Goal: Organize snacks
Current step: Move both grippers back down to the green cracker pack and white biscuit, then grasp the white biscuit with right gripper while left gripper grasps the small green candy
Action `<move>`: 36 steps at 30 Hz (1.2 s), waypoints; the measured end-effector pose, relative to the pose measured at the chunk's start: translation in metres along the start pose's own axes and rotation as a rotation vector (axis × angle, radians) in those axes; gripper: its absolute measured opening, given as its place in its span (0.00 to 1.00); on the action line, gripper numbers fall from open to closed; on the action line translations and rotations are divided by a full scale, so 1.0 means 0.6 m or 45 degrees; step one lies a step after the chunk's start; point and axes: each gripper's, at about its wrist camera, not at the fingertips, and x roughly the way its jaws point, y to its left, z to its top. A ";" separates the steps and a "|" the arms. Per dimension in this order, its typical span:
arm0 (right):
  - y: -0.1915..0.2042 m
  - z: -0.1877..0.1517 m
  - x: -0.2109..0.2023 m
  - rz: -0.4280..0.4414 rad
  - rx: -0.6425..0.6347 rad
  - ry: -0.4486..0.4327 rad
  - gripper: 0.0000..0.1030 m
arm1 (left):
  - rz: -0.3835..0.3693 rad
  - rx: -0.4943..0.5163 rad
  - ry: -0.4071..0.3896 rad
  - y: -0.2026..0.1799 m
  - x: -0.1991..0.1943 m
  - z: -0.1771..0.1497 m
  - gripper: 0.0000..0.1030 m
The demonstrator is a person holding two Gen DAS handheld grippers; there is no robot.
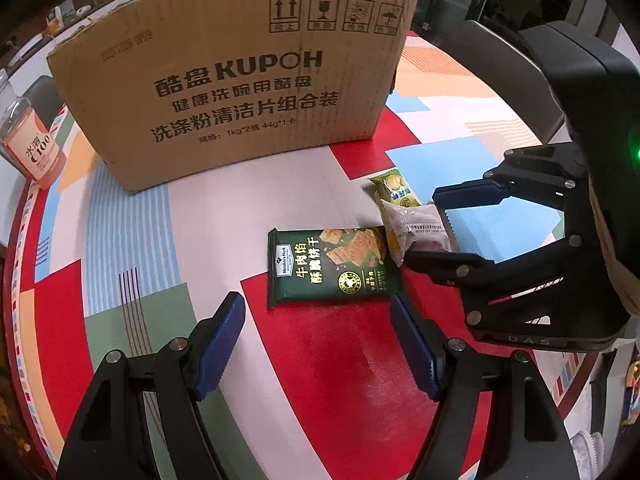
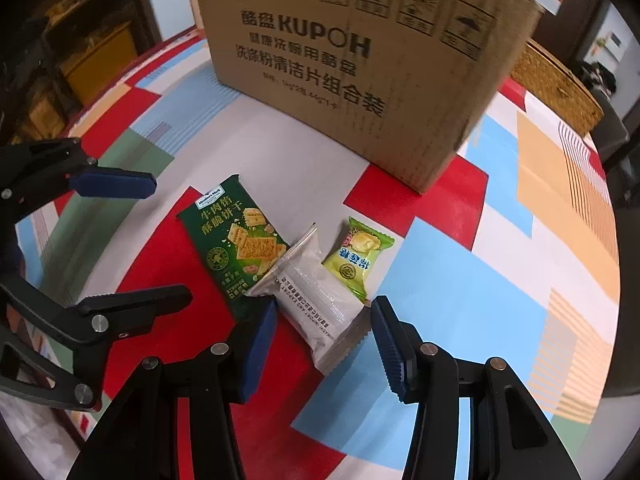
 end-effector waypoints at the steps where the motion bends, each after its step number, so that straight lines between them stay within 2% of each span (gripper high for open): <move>1: 0.002 0.003 0.001 -0.001 -0.010 0.005 0.51 | -0.001 -0.006 -0.003 0.002 -0.001 0.000 0.72; 5: 0.012 0.019 0.007 -0.032 -0.066 0.032 0.52 | -0.003 -0.025 -0.014 0.010 -0.004 -0.001 0.73; 8: 0.019 0.029 0.012 -0.056 -0.103 0.040 0.56 | -0.005 -0.038 -0.020 0.016 -0.007 -0.001 0.73; 12: 0.030 0.037 0.018 -0.048 -0.120 0.048 0.56 | -0.018 -0.054 -0.033 0.021 -0.012 0.000 0.73; 13: 0.031 0.037 0.017 -0.041 -0.115 0.044 0.53 | -0.019 -0.050 -0.038 0.020 -0.013 0.001 0.73; 15: 0.035 0.038 0.019 -0.025 -0.102 0.048 0.36 | -0.018 -0.038 -0.043 0.017 -0.013 0.003 0.73; 21: 0.015 0.008 -0.003 0.005 0.058 -0.033 0.30 | -0.032 0.011 -0.059 -0.008 -0.013 0.017 0.73; 27: -0.035 -0.033 -0.044 -0.070 0.289 -0.158 0.30 | -0.065 0.060 -0.085 -0.051 -0.003 0.048 0.72; 31: -0.068 -0.061 -0.059 -0.170 0.398 -0.203 0.30 | -0.107 0.034 -0.082 -0.072 0.019 0.076 0.72; 36: -0.109 -0.084 -0.065 -0.180 0.553 -0.238 0.30 | -0.129 -0.048 -0.056 -0.085 0.056 0.106 0.63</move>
